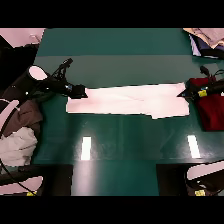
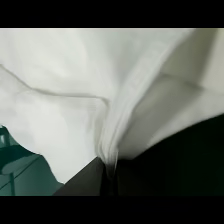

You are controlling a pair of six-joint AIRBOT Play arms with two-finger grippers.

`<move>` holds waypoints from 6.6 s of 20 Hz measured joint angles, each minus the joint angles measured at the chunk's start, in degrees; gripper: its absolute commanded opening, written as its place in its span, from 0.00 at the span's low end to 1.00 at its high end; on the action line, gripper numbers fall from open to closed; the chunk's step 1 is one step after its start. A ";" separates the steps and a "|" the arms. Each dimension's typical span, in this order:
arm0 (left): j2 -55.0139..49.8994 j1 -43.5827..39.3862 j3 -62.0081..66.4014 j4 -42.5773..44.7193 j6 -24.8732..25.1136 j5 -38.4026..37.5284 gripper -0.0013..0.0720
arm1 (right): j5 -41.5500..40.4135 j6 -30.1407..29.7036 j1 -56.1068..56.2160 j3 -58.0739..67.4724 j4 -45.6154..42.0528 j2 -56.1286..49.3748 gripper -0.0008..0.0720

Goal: Fold the shirts.

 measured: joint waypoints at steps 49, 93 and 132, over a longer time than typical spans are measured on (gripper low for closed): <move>-5.14 11.58 35.15 13.11 0.31 -20.15 0.05 | -31.95 7.32 67.73 36.94 2.43 -12.31 0.71; -4.57 12.00 35.15 11.43 0.48 -24.22 0.04 | -16.22 16.35 21.35 15.58 -2.38 5.38 0.04; -4.59 2.86 35.15 9.92 1.84 -19.67 0.05 | -5.14 30.01 -15.91 -4.26 -41.46 33.14 0.82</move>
